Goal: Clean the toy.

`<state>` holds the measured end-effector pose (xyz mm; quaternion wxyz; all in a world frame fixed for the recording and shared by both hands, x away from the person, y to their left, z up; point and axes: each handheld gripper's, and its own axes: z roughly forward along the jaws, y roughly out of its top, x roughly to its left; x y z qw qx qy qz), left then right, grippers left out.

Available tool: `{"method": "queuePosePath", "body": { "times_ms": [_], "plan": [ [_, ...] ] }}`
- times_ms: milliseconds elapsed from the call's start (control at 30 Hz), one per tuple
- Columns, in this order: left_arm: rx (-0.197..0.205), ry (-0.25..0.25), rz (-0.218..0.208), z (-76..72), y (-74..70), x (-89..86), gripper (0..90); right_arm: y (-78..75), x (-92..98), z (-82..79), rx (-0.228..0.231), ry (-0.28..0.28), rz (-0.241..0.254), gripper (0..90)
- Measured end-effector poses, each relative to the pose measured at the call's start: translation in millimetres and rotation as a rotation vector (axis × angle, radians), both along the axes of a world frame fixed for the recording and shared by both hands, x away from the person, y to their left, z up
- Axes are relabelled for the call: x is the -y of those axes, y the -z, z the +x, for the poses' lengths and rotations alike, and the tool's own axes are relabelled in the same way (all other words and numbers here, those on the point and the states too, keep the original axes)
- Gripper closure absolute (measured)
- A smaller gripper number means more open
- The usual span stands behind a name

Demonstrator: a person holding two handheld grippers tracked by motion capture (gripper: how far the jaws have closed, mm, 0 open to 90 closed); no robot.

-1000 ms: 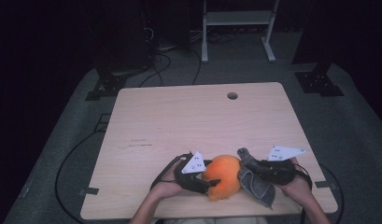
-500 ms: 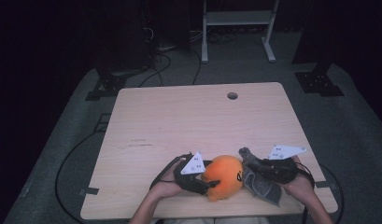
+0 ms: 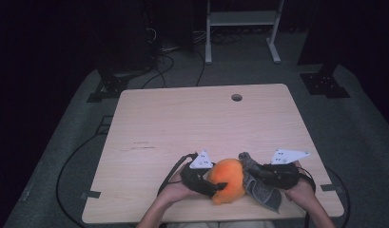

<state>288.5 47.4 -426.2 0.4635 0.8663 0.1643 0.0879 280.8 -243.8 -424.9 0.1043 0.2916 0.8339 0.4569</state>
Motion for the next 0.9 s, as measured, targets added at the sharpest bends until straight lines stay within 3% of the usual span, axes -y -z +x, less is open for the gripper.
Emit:
{"method": "queuePosePath", "body": {
  "times_ms": [67, 133, 167, 200, 233, 267, 300, 333, 367, 400, 433, 533, 700, 767, 800, 833, 900],
  "plan": [
    [0.134, 0.030, -0.012, -5.6, -4.2, 1.8, 37.2, -3.8, 2.1, -2.0, 0.011, 0.013, -0.004, 73.0],
    [0.330, 0.070, 0.020, -11.1, -8.2, 2.8, 39.1, -10.1, 5.0, -3.1, 0.040, 0.034, 0.021, 73.0],
    [0.383, 0.082, 0.033, -11.0, -7.5, 1.7, 38.7, -12.4, 4.5, -2.9, 0.049, 0.042, 0.037, 72.9],
    [0.372, 0.085, 0.026, -9.1, -6.3, 0.5, 36.4, -13.3, 2.3, -2.3, 0.056, 0.047, 0.039, 72.9],
    [0.341, 0.081, 0.025, -6.0, -5.3, -1.6, 28.1, -10.2, -4.7, -1.2, 0.058, 0.049, 0.011, 73.0],
    [0.292, 0.062, 0.019, -2.4, -4.0, -3.3, 22.3, -6.7, -9.2, -0.9, 0.053, 0.045, -0.011, 73.2],
    [0.221, 0.033, -0.008, 3.0, -2.7, -6.6, 22.3, -6.7, -9.2, -0.9, 0.053, 0.045, -0.011, 73.2],
    [0.147, 0.005, -0.057, 7.9, -1.1, -10.1, 18.2, -1.9, -15.9, -1.6, 0.051, 0.035, -0.026, 73.5],
    [0.098, -0.016, -0.073, 11.4, 0.3, -12.6, 19.0, -0.5, -26.7, -5.8, 0.064, 0.020, -0.033, 73.5],
    [0.086, -0.026, -0.065, 12.9, 2.1, -14.0, 19.0, -0.5, -26.7, -5.8, 0.064, 0.020, -0.033, 73.5],
    [0.088, -0.016, -0.076, 11.7, 5.1, -16.2, 24.7, -2.3, -31.1, -9.1, 0.083, 0.018, -0.049, 73.0],
    [0.095, -0.001, -0.068, 9.7, 6.9, -15.4, 27.3, 0.6, -26.5, -8.5, 0.072, 0.017, -0.038, 72.7],
    [0.132, 0.023, -0.038, 3.9, 8.0, -13.9, 28.1, 14.7, -7.3, 0.6, -0.001, 0.060, -0.071, 72.3],
    [0.134, 0.027, -0.037, 3.3, 8.3, -14.3, 28.1, 14.4, -5.0, 0.9, 0.001, 0.064, -0.072, 72.3],
    [0.138, 0.033, -0.040, 2.9, 8.9, -14.4, 28.1, 7.5, -3.3, 0.0, 0.020, 0.071, -0.040, 72.3],
    [0.136, 0.045, -0.044, 2.3, 9.8, -14.0, 28.1, 7.5, -3.3, 0.0, 0.020, 0.071, -0.040, 72.3],
    [0.144, 0.070, -0.044, 0.6, 11.3, -11.3, 28.2, -2.5, -6.1, -1.7, 0.045, 0.051, 0.028, 72.3]
  ]
}}
